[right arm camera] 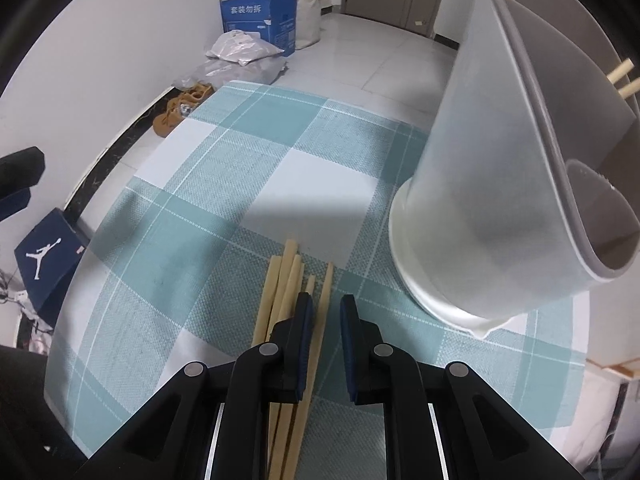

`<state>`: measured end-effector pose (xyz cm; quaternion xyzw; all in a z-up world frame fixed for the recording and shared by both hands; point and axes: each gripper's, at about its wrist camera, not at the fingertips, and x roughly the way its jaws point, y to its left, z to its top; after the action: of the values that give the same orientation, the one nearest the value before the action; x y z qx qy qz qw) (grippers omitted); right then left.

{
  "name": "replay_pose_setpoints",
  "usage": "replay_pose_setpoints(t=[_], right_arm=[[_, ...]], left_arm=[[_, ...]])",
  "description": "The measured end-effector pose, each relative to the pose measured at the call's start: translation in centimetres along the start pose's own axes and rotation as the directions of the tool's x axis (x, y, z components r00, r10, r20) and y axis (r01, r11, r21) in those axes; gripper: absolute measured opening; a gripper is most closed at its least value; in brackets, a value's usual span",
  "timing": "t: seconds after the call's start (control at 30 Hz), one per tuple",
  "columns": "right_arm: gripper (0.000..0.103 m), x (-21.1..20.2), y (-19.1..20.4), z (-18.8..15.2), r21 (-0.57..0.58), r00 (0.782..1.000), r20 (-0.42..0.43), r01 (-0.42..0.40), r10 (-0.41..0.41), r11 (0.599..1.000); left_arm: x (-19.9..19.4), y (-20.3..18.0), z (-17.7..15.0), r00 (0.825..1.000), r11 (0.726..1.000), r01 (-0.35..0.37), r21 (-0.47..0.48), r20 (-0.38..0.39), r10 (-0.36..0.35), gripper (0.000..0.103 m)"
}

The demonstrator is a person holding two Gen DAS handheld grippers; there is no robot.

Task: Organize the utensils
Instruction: 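Lower the right tool onto the chopstick pile and grasp one chopstick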

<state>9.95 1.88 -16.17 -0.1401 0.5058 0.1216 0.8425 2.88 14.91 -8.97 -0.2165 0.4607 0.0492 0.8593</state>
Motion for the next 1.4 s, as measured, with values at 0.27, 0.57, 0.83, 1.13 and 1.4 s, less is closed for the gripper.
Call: replay_pose_setpoints(t=[0.27,0.57,0.83,1.13,1.4], right_arm=[[0.006,0.6,-0.1,0.5,0.032,1.0,-0.004,-0.014,0.014,0.999],[0.006,0.9,0.5,0.2,0.0,1.0,-0.021,-0.005,0.005,1.0],[0.003,1.4,1.1,1.1,0.01,1.0,0.0,-0.007,0.007,1.0],[0.003,-4.2,-1.9,-0.7,0.127,0.975,0.173,-0.164,0.141,0.978],[0.003,-9.7,-8.2,-3.7,0.256,0.89,0.369,-0.374,0.267,0.891]], left_arm=[[0.4,1.1,0.0,1.0,0.999,-0.011,-0.036,-0.017,0.011,0.074],[0.1,0.8,-0.1,1.0,1.0,-0.015,-0.024,-0.01,0.015,0.074],[0.2,1.2,-0.1,0.999,0.999,-0.034,-0.029,-0.008,0.034,0.074],[2.4,-1.2,-1.7,0.991,0.998,-0.003,0.061,-0.13,0.011,0.074],[5.1,-7.2,-5.2,0.969,0.961,0.028,0.275,-0.243,0.042,0.074]])
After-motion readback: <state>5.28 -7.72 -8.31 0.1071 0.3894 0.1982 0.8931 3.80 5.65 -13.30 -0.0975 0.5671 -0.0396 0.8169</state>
